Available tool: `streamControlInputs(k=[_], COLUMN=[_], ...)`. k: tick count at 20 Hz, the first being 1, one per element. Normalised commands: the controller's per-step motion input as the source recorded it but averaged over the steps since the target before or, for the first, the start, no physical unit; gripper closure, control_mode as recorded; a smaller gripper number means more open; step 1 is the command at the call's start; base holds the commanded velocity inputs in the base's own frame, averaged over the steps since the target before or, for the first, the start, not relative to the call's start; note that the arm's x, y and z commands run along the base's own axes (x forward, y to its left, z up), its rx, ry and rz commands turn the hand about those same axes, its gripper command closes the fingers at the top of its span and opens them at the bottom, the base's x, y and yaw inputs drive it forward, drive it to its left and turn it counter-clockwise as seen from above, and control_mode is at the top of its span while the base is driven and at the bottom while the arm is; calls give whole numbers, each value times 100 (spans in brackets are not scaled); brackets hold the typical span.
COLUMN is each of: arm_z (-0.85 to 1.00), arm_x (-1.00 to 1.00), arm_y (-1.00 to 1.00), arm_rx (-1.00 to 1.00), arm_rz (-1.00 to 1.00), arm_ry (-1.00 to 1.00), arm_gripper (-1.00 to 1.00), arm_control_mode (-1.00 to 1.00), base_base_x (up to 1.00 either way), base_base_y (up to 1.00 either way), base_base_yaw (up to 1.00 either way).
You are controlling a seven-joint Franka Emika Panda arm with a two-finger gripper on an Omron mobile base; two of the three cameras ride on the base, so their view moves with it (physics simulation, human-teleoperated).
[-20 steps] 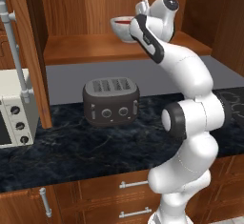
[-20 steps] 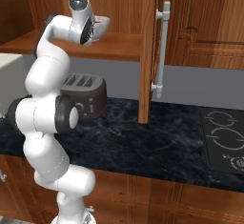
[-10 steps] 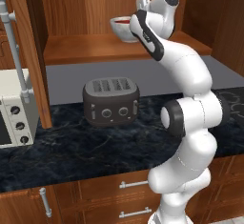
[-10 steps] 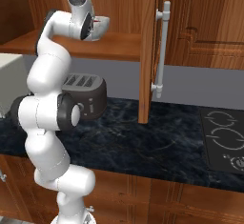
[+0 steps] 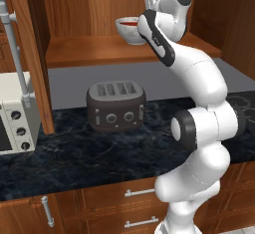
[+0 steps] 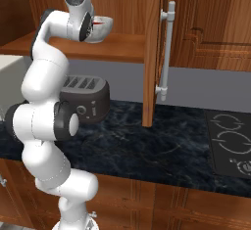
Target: Pick up the bowls on the counter and stack them on top of one another in the open cabinet. Place the smaller bowl on top of the larger bowl.
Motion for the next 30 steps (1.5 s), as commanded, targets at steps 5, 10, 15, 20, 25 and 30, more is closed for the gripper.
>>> streamControlInputs(k=[5, 10, 15, 20, 25, 30], arm_z=[8, 17, 8, 0, 0, 0], arm_x=[-56, -58, -71, -91, -96, -98], arm_y=[-5, -7, -11, -20, -19, -16], arm_rx=[0, 0, 0, 0, 0, 0], arm_rz=[0, 0, -1, -1, 0, 0], arm_ry=[-6, -5, -2, 0, 0, 0], arm_gripper=[-100, -100, -100, -100, -100, -100], arm_control_mode=[-100, -100, -100, -100, -100, -100], base_base_x=[0, 0, 0, 0, 0, 0], base_base_y=[0, 0, 0, 0, 0, 0], base_base_yaw=[0, 0, 0, 0, 0, 0])
